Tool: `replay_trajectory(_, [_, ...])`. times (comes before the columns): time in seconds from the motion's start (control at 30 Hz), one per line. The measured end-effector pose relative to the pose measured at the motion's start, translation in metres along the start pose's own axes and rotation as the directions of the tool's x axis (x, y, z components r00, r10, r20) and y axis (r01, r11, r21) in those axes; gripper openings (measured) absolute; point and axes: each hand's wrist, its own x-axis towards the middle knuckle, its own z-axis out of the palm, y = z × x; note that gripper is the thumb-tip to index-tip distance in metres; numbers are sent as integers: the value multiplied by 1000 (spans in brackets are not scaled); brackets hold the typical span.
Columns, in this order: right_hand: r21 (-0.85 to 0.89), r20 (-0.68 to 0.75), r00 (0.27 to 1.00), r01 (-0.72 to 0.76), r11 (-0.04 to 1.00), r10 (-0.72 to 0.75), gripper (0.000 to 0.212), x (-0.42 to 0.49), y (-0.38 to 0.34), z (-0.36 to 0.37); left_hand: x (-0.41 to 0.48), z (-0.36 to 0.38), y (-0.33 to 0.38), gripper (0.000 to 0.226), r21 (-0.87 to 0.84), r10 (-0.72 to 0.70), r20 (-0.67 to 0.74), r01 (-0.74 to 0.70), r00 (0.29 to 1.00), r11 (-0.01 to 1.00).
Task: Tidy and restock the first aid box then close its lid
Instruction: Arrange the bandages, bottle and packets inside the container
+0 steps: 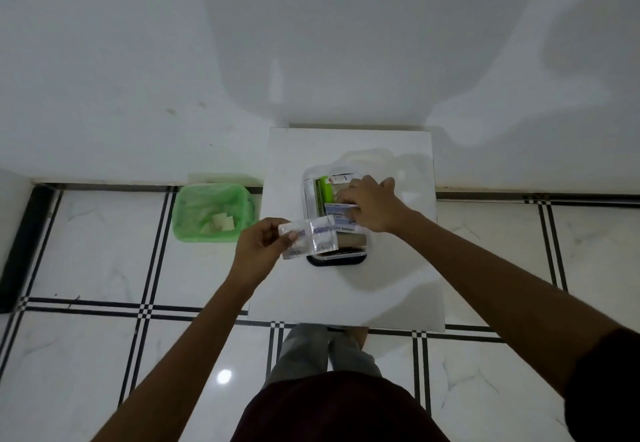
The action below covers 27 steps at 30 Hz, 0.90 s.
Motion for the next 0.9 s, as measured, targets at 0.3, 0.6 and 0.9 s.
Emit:
replay_trajectory(0.3, [324,-252,963,-13,946,100,11,-21,17,2,26,44,-2,27,176,-56,40,48,998,983])
replay_trajectory(0.6, [-38,-124,990,55,998,-59,35,-51,14,26,16,64,-22,36,574,169,-9,-133,986,808])
replay_trajectory(0.9, [-102,-107,994,9,995,-20,44,-52,11,28,10,56,-34,47,719,257,58,-219,965,660])
